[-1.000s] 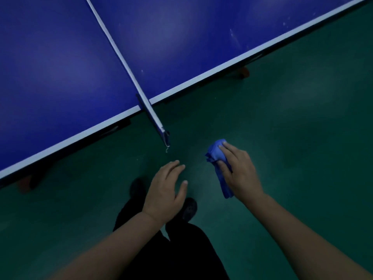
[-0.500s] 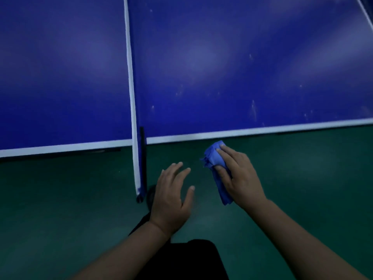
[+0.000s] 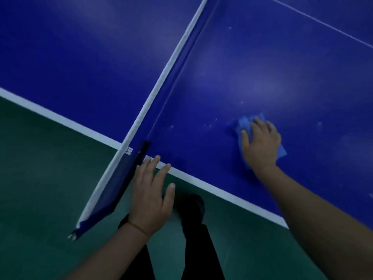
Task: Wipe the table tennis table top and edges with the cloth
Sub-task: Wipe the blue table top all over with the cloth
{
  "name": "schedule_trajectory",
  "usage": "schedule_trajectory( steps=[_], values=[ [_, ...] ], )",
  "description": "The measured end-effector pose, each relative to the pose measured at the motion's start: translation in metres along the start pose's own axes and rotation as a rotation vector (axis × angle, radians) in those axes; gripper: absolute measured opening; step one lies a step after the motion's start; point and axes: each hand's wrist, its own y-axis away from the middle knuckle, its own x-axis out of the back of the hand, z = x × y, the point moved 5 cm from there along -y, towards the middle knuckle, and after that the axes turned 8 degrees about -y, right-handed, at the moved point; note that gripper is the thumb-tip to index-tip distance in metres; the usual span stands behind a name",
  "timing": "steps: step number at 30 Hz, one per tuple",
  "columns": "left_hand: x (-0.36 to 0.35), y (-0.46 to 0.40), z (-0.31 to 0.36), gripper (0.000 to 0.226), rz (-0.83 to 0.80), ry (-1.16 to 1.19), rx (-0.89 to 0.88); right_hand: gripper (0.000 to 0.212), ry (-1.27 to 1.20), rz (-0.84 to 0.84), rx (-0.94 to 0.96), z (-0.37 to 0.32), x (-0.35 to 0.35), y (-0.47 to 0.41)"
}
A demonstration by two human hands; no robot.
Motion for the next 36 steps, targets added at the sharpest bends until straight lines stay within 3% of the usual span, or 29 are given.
schedule_trajectory(
  steps=[3, 7, 10, 13, 15, 17, 20, 22, 24, 26, 28, 30, 31, 35, 36],
  values=[
    [-0.008, -0.004, -0.005, 0.053, 0.046, -0.097, 0.109, 0.058, 0.039, -0.052, -0.011, -0.002, -0.015, -0.038],
    [-0.015, 0.000, -0.011, 0.058, 0.082, -0.167, 0.234, 0.067, 0.066, -0.061, 0.126, -0.071, -0.047, -0.044],
    [-0.018, 0.004, -0.023, 0.062, 0.108, -0.179, 0.293, 0.067, 0.068, -0.210, 0.544, -0.129, -0.077, 0.020],
    [-0.020, 0.007, -0.027, 0.065, 0.093, -0.242, 0.308, 0.063, 0.084, -0.360, 0.852, -0.121, -0.079, 0.024],
    [-0.022, 0.010, -0.026, 0.067, 0.068, -0.318, 0.329, 0.064, 0.099, -0.298, 0.761, -0.096, -0.069, -0.021],
    [-0.025, 0.013, -0.024, 0.069, 0.063, -0.363, 0.339, 0.066, 0.121, -0.178, 0.506, -0.075, -0.053, -0.075],
    [-0.027, 0.016, -0.026, 0.071, 0.073, -0.365, 0.376, 0.067, 0.076, -0.127, 0.161, -0.083, -0.043, -0.118],
    [-0.028, 0.015, -0.029, 0.071, 0.073, -0.342, 0.386, 0.069, 0.053, -0.124, 0.136, -0.116, -0.053, -0.113],
    [-0.029, 0.015, -0.031, 0.072, 0.074, -0.326, 0.385, 0.070, 0.075, -0.147, 0.342, -0.157, -0.072, -0.079],
    [-0.029, 0.015, -0.033, 0.072, 0.077, -0.333, 0.369, 0.069, 0.107, -0.254, 0.663, -0.181, -0.088, -0.018],
    [-0.029, 0.015, -0.034, 0.073, 0.079, -0.330, 0.353, 0.066, 0.134, -0.381, 0.954, -0.175, -0.091, 0.029],
    [-0.028, 0.016, -0.034, 0.074, 0.073, -0.321, 0.353, 0.065, 0.158, -0.452, 1.078, -0.157, -0.086, 0.015],
    [-0.027, 0.016, -0.033, 0.074, 0.068, -0.312, 0.354, 0.066, 0.160, -0.408, 1.039, -0.152, -0.082, -0.007],
    [-0.025, 0.017, -0.034, 0.073, 0.059, -0.275, 0.339, 0.065, 0.150, -0.226, 0.466, -0.154, -0.071, -0.092],
    [-0.025, 0.017, -0.034, 0.072, 0.062, -0.266, 0.334, 0.064, 0.145, -0.199, 0.415, -0.165, -0.074, -0.086]
  ],
)
